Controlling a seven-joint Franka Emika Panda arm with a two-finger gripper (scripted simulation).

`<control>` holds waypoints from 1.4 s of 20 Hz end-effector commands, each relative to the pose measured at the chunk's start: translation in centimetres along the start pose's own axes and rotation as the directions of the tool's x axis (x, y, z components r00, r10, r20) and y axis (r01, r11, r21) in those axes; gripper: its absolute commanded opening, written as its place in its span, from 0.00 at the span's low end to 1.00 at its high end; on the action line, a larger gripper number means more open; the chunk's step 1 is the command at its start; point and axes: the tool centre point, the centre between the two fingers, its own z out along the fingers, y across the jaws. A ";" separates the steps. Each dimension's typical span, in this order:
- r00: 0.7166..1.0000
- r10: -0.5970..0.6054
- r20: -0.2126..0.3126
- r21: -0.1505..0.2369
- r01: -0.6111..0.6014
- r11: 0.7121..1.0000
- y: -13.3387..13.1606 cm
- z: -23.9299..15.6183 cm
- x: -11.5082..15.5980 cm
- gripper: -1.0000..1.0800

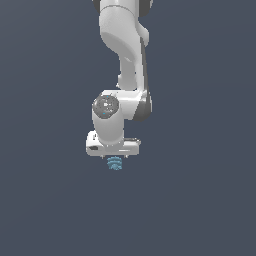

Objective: Pick up the object and move it to a goal position.

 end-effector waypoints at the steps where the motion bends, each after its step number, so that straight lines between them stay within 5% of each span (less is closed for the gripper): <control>1: 1.000 -0.003 -0.003 0.000 0.003 1.000 0.3 0.5 0.3 0.96; 23: 1.000 -0.003 -0.004 0.000 0.003 1.000 0.5 5.7 0.4 0.96; 24: 1.000 -0.003 -0.004 0.000 0.003 1.000 0.5 5.7 0.4 0.00; 28: 1.000 -0.003 -0.004 0.000 0.003 1.000 0.5 5.7 0.4 0.00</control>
